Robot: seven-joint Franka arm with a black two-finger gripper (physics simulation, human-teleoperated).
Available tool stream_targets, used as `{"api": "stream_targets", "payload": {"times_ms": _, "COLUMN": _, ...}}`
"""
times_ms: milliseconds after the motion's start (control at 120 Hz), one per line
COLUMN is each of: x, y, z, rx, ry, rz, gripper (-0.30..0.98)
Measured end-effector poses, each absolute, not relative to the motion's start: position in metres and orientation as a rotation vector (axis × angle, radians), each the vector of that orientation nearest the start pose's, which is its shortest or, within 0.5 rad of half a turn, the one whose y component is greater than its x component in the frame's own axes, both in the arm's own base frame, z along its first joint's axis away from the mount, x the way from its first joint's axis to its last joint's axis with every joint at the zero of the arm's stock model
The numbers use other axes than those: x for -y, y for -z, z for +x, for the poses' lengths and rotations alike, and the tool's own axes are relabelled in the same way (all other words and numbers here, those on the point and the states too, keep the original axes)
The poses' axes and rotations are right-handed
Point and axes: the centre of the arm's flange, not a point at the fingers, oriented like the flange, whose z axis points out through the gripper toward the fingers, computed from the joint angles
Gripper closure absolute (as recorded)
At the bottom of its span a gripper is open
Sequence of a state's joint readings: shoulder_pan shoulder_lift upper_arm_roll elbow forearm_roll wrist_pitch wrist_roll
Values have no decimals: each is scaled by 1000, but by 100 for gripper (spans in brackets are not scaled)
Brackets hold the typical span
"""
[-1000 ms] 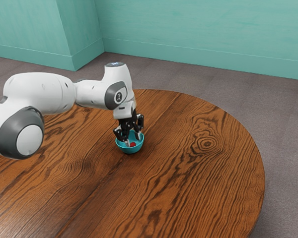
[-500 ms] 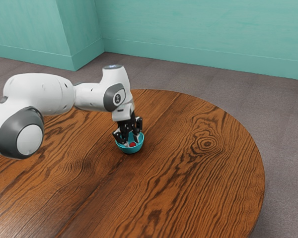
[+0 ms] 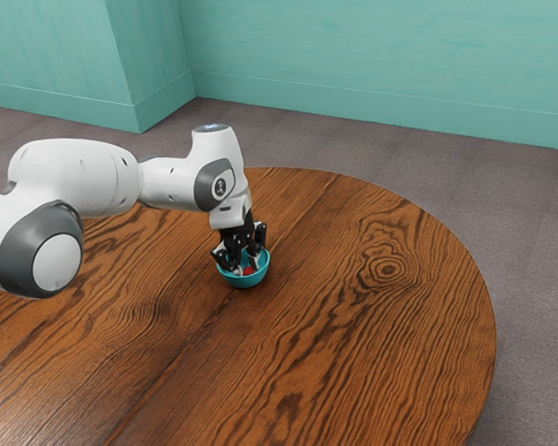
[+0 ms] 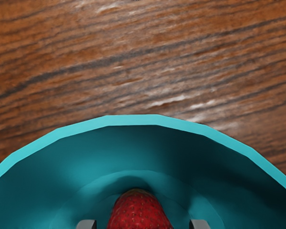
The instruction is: Take strawberry from the bowl
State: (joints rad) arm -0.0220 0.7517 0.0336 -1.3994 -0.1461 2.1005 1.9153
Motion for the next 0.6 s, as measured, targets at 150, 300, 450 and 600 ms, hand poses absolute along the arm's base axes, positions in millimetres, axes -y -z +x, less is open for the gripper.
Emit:
{"api": "stream_targets", "payload": {"times_ms": 150, "x": 3, "y": -257, "z": 726, "rx": -2573, "ry": 93, "rz": -1962, "gripper": 56}}
{"api": "stream_targets", "payload": {"times_ms": 300, "x": 3, "y": -257, "z": 726, "rx": -2573, "ry": 101, "rz": -1957, "gripper": 62}}
{"api": "stream_targets", "payload": {"times_ms": 450, "x": 3, "y": -261, "z": 727, "rx": -2569, "ry": 112, "rz": -1949, "gripper": 66}}
{"api": "stream_targets", "payload": {"times_ms": 600, "x": 7, "y": -282, "z": 723, "rx": -2563, "ry": 134, "rz": -1926, "gripper": 69}}
